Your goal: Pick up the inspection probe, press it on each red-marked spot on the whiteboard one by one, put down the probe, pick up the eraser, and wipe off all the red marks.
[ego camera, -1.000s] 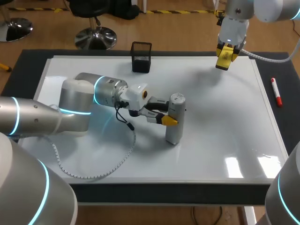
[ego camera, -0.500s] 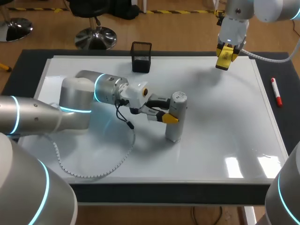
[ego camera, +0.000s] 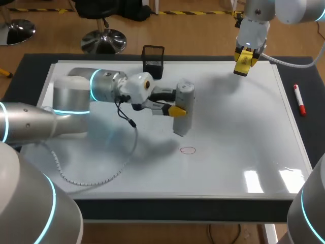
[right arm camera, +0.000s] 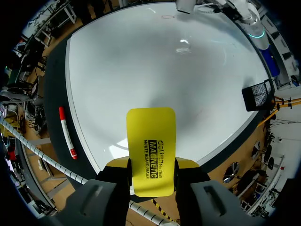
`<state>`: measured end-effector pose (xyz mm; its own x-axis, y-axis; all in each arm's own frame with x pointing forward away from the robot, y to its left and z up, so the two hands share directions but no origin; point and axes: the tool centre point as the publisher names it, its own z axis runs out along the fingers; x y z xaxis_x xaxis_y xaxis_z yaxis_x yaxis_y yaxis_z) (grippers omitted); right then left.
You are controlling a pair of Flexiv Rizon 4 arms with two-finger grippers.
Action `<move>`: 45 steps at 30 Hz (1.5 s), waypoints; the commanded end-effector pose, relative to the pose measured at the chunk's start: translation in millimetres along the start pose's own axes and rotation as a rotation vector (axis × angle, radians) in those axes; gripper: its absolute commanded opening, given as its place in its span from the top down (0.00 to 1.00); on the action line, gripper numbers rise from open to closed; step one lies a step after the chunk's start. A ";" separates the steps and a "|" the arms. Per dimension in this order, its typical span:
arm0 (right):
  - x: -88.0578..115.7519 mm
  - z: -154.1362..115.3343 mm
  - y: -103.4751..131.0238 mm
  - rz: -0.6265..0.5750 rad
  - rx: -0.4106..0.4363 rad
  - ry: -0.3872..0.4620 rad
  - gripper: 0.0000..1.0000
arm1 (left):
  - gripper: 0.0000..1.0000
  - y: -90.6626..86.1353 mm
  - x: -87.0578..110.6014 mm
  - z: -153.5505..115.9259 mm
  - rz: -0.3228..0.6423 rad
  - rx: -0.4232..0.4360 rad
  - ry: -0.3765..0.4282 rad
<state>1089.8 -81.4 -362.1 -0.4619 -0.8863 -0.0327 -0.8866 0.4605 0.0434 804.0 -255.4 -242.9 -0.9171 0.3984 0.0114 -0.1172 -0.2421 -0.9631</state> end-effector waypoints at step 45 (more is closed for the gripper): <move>-0.3 -1.1 -1.1 -0.002 0.001 0.005 1.00 | 1.00 -77.0 -51.5 -157.9 0.061 0.035 -0.471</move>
<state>1089.8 -81.4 -362.2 -0.4620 -0.8863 -0.0327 -0.8866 0.4605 0.0434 925.2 -117.3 -213.6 -0.9953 -0.0500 0.0826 -0.0650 -0.2855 -0.9562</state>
